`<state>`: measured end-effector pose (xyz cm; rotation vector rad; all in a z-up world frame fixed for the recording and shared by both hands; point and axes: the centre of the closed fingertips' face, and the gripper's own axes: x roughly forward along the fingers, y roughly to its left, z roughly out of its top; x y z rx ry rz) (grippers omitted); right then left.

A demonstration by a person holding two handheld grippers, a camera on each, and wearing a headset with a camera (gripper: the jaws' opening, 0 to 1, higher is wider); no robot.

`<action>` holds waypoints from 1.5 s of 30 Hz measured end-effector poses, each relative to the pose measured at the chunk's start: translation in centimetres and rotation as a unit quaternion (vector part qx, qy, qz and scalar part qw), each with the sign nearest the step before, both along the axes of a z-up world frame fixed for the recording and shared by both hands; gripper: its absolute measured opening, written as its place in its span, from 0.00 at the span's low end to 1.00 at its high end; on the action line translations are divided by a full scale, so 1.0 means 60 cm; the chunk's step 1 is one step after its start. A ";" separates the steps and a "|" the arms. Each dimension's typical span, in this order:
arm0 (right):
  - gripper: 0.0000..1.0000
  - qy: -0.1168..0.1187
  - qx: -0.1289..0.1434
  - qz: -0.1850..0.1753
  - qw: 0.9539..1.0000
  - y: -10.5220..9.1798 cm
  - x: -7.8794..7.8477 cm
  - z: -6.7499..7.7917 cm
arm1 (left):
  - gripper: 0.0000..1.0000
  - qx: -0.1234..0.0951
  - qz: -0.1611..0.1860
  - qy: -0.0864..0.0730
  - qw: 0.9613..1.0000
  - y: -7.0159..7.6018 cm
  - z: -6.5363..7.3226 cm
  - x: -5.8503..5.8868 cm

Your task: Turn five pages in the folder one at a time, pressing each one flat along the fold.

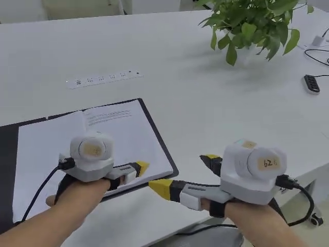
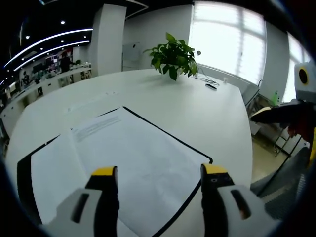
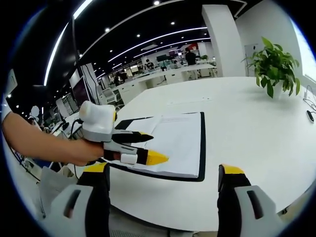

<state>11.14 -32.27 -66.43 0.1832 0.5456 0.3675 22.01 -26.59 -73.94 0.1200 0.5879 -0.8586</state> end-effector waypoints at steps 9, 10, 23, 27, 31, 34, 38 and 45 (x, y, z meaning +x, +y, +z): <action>0.89 0.006 0.002 -0.005 1.000 -0.005 0.000 -0.006 | 0.67 -0.004 0.023 -0.009 1.000 -0.032 -0.024 0.001; 0.89 0.006 0.003 -0.005 1.000 -0.005 0.000 -0.007 | 0.67 -0.004 0.025 -0.010 1.000 -0.037 -0.028 0.002; 0.88 0.016 0.009 -0.009 1.000 -0.012 0.001 -0.020 | 0.66 0.026 0.055 -0.036 0.998 -0.039 -0.063 -0.005; 0.88 0.018 0.011 -0.009 1.000 -0.010 0.001 -0.022 | 0.65 0.031 0.056 -0.047 0.997 -0.038 -0.067 -0.005; 0.88 0.019 0.012 -0.010 1.000 -0.010 0.002 -0.023 | 0.63 0.030 0.052 -0.057 0.997 -0.038 -0.068 -0.005; 0.88 0.021 0.011 -0.009 1.000 -0.011 0.003 -0.024 | 0.60 0.026 0.047 -0.064 0.997 -0.038 -0.067 -0.007; 0.88 0.022 0.009 -0.007 1.000 -0.011 0.004 -0.024 | 0.56 0.017 0.044 -0.070 0.996 -0.037 -0.066 -0.011; 0.87 0.025 0.007 0.000 1.000 -0.009 0.006 -0.027 | 0.48 0.008 0.043 -0.077 0.996 -0.032 -0.066 -0.011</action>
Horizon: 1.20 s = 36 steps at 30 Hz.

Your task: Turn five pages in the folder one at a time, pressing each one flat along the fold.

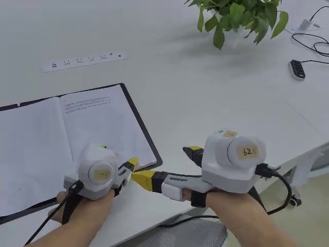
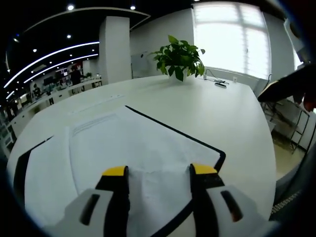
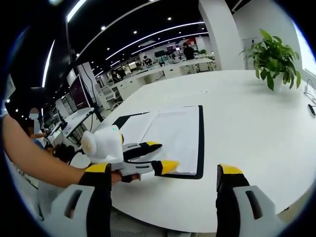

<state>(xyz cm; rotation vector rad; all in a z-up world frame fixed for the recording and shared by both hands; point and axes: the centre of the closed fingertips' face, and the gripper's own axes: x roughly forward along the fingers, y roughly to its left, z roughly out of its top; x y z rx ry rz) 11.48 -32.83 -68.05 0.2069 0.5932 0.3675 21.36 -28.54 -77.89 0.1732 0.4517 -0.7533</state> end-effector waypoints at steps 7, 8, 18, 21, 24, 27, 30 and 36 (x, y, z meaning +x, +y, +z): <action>0.87 0.003 -0.002 0.005 1.000 -0.003 -0.001 -0.001 | 0.44 -0.011 0.001 -0.005 1.000 -0.001 0.002 -0.007; 0.87 0.003 -0.003 0.006 1.000 -0.003 -0.002 -0.001 | 0.41 -0.011 0.005 -0.003 1.000 0.003 0.001 -0.007; 0.87 0.011 -0.002 0.013 1.000 0.005 -0.003 -0.008 | 0.32 -0.021 0.011 0.002 1.000 0.008 0.002 -0.007; 0.86 0.015 0.005 0.013 1.000 0.004 0.004 -0.010 | 0.28 -0.027 0.018 0.009 0.999 0.010 0.004 -0.004; 0.84 0.024 0.028 0.001 0.999 0.000 0.015 -0.014 | 0.24 -0.031 0.023 0.015 0.999 0.012 0.004 -0.002; 0.80 0.032 0.040 -0.006 0.999 0.001 0.028 -0.021 | 0.22 -0.032 0.024 0.018 0.999 0.012 0.005 -0.001; 0.75 0.046 0.063 -0.012 0.997 0.007 0.039 -0.030 | 0.20 -0.033 0.026 0.021 0.999 0.014 0.006 0.006; 0.62 0.075 0.115 -0.032 0.990 0.025 0.071 -0.057 | 0.08 -0.033 0.035 0.028 0.998 0.028 0.003 0.034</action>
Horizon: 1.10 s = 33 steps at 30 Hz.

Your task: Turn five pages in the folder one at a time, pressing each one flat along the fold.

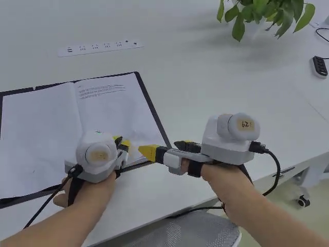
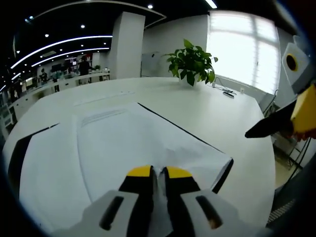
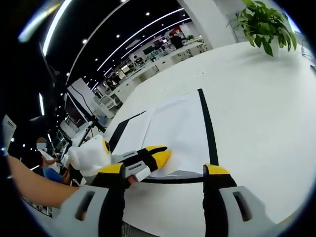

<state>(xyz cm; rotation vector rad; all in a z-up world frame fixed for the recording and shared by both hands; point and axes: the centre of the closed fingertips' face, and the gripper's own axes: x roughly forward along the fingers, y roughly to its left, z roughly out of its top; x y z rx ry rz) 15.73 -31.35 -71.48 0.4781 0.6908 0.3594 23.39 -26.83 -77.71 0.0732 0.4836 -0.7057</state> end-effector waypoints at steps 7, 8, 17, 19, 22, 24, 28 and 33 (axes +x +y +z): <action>0.53 0.040 0.048 -0.017 0.998 0.020 0.004 -0.026 | 0.08 -0.001 0.004 -0.001 1.000 0.002 -0.001 0.000; 0.52 0.049 0.059 -0.023 0.997 0.022 0.005 -0.029 | 0.08 -0.001 0.005 -0.001 1.000 0.002 -0.002 0.001; 0.45 0.079 0.104 -0.049 0.990 0.026 0.006 -0.049 | 0.08 -0.001 0.004 -0.001 1.000 0.002 -0.002 -0.001; 0.45 0.084 0.107 -0.053 0.989 0.028 0.008 -0.055 | 0.08 -0.001 0.004 -0.002 1.000 0.002 -0.002 -0.001; 0.43 0.086 0.114 -0.064 0.988 0.026 0.012 -0.061 | 0.08 -0.001 0.005 -0.002 1.000 0.002 -0.003 -0.001; 0.42 0.089 0.113 -0.073 0.987 0.024 0.016 -0.066 | 0.08 -0.002 0.005 -0.001 1.000 0.002 -0.003 -0.001; 0.40 0.084 0.113 -0.079 0.987 0.021 0.021 -0.065 | 0.08 -0.002 0.005 -0.001 1.000 0.002 -0.002 -0.003; 0.36 0.086 0.105 -0.086 0.987 0.015 0.027 -0.072 | 0.08 -0.003 0.006 -0.001 1.000 0.001 -0.002 -0.003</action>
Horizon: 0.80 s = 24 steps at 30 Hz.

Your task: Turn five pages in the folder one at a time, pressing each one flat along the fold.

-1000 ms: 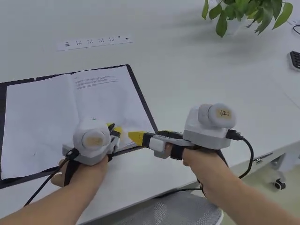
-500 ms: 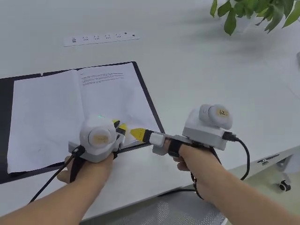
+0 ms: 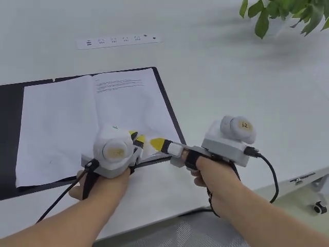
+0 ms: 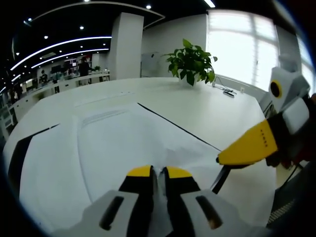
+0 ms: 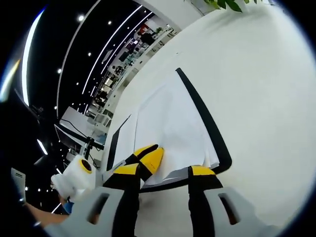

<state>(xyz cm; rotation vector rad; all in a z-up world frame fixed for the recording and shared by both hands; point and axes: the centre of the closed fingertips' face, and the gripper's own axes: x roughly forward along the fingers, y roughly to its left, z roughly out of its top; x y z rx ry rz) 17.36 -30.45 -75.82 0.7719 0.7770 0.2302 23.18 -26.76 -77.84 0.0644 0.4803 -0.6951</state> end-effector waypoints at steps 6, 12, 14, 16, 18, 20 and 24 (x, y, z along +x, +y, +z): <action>0.19 0.009 -0.027 -0.017 0.999 -0.020 0.005 -0.017 | 0.08 0.000 0.001 0.001 1.000 0.000 0.000 -0.001; 0.01 0.017 -0.038 -0.035 0.999 -0.034 0.005 -0.025 | 0.08 0.000 0.002 0.003 1.000 -0.001 0.001 -0.002; 0.00 0.016 -0.041 -0.039 0.998 -0.037 0.005 -0.026 | 0.08 0.001 0.003 0.004 1.000 0.000 0.001 -0.002; 0.00 0.018 -0.041 -0.042 0.998 -0.036 0.005 -0.027 | 0.08 0.001 0.003 0.005 1.000 -0.001 0.001 -0.002; 0.00 0.017 -0.040 -0.042 0.998 -0.035 0.004 -0.029 | 0.08 0.004 0.003 0.007 1.000 -0.001 0.002 -0.002; 0.00 0.015 -0.039 -0.045 0.998 -0.036 0.003 -0.029 | 0.09 0.006 0.002 0.012 1.000 -0.001 0.002 -0.003; 0.00 0.011 -0.034 -0.052 0.998 -0.040 0.003 -0.024 | 0.11 0.005 0.004 0.024 1.000 0.005 0.006 -0.005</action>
